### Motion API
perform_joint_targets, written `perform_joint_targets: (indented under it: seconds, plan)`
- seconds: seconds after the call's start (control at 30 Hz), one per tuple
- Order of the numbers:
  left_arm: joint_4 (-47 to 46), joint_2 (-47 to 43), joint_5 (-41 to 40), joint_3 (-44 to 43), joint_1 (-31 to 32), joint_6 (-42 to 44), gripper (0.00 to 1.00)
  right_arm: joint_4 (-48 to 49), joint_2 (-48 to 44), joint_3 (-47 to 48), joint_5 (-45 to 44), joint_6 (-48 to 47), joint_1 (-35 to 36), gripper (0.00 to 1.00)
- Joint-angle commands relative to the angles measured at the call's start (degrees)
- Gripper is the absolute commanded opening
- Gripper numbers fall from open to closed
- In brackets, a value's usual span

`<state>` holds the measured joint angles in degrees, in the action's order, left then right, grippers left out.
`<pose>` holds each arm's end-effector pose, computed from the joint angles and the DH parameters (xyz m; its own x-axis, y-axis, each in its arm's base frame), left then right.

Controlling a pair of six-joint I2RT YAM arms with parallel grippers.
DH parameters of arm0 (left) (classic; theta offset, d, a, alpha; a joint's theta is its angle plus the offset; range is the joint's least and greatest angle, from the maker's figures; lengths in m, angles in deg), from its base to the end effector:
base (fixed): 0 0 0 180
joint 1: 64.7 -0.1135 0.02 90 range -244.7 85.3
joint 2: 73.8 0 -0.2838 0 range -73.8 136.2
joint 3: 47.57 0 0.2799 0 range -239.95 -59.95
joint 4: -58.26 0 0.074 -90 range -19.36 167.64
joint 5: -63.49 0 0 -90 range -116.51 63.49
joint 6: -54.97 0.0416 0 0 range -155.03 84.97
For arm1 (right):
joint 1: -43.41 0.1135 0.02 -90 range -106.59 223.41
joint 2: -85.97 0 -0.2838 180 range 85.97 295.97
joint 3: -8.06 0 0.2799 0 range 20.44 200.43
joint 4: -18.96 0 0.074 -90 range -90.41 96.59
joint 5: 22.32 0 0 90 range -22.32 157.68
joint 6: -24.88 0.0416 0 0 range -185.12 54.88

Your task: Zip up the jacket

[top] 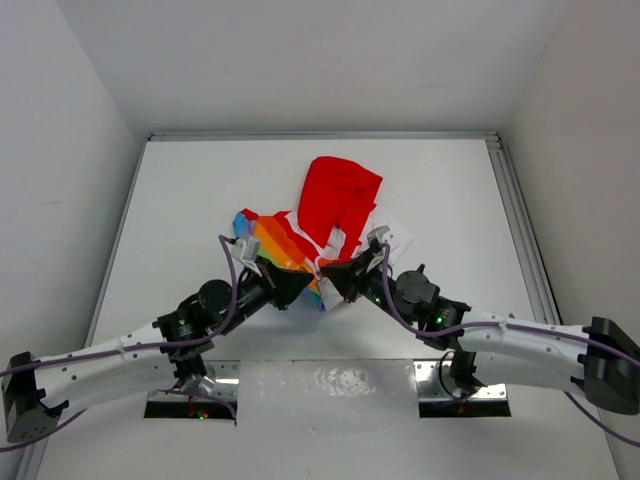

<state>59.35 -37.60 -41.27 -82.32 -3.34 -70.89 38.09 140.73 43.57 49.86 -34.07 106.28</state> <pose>0.0979 -0.1572 0.2690 -0.4429 -0.3708 -0.8163 0.5765 0.5795 -0.5761 0.1181 0.2025 0.2528 -0.3659 0.3628 -0.8570 -0.6058 0.6062 0.5152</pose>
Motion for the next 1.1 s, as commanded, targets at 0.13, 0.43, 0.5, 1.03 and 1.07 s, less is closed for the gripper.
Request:
perform_joint_targets:
  seconds: [0.13, 0.43, 0.5, 1.03, 1.07]
  plan:
    - [0.2, -2.0, 2.5, 0.5, -0.3, -1.1, 0.00, 1.7, -1.0, 3.3, -1.5, -0.4, 0.1, 0.00]
    - [0.5, 0.9, 1.2, 1.9, -0.3, -2.4, 0.00, -4.1, -1.5, 6.7, 0.8, 1.8, 0.1, 0.00]
    - [0.8, 2.0, 0.9, 1.5, -0.3, -2.4, 0.00, -3.9, -1.0, 7.4, 1.5, 2.2, 0.1, 0.00]
    - [-1.9, 0.5, 5.6, 3.4, -0.3, -2.2, 0.00, -9.4, 5.5, 12.2, -5.6, 1.2, -0.1, 0.00]
    - [-0.9, 1.0, 5.6, 2.3, -0.2, -1.9, 0.00, -9.7, 5.3, 12.2, -5.5, 1.6, -0.1, 0.00]
